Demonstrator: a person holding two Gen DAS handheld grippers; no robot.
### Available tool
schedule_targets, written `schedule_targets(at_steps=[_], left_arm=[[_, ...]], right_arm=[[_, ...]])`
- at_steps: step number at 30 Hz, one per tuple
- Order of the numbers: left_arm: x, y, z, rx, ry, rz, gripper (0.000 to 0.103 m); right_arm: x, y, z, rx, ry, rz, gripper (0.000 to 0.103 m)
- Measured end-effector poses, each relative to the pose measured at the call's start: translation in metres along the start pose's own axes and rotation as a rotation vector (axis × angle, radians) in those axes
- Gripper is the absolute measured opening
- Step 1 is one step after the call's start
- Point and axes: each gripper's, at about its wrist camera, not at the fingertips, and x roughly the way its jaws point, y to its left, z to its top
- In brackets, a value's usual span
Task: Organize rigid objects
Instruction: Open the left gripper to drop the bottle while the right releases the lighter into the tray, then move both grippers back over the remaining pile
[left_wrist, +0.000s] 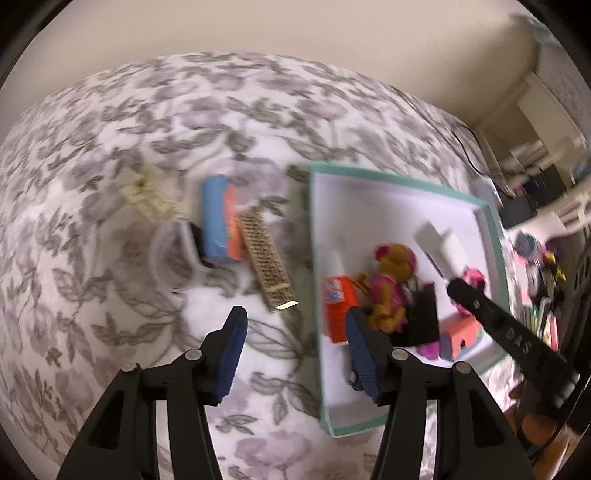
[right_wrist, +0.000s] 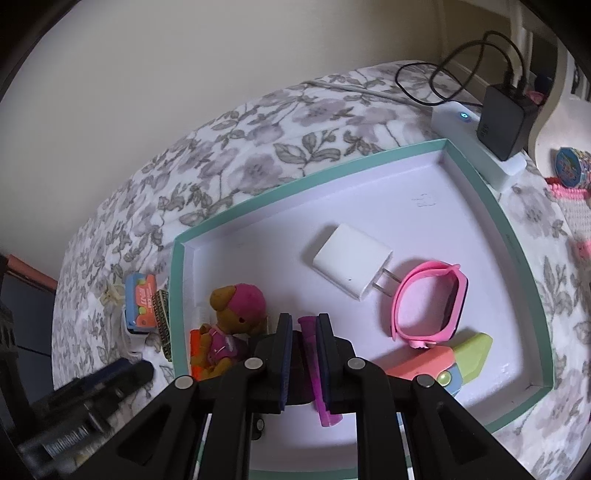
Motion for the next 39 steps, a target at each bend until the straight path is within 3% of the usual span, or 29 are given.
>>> schedule_targets(at_steps=[8, 17, 19, 24, 27, 31, 39], left_arm=[[-0.008, 0.026, 0.005, -0.093, -0.045, 0.073, 0.074], [-0.015, 0.052, 0.005, -0.169, -0.091, 0.153, 0.091], [-0.017, 0.056, 0.004, -0.178, -0.106, 0.173, 0.091], [-0.021, 0.066, 0.005, -0.204, -0.123, 0.189, 0.092], [-0.022, 0.072, 0.005, -0.221, -0.131, 0.198, 0.093], [-0.023, 0.081, 0.006, -0.247, -0.132, 0.188, 0.093], [-0.028, 0.094, 0.006, -0.274, -0.151, 0.202, 0.093]], right_arm=[[0.004, 0.013, -0.003, -0.056, -0.003, -0.015, 0.017], [-0.002, 0.035, -0.005, -0.123, -0.041, 0.047, 0.056], [-0.002, 0.038, -0.006, -0.135, -0.048, 0.043, 0.067], [0.001, 0.04, -0.007, -0.148, -0.047, 0.035, 0.076], [0.002, 0.041, -0.007, -0.16, -0.05, 0.03, 0.09], [0.001, 0.044, -0.008, -0.173, -0.06, 0.026, 0.1], [0.0, 0.043, -0.008, -0.178, -0.084, 0.03, 0.103]])
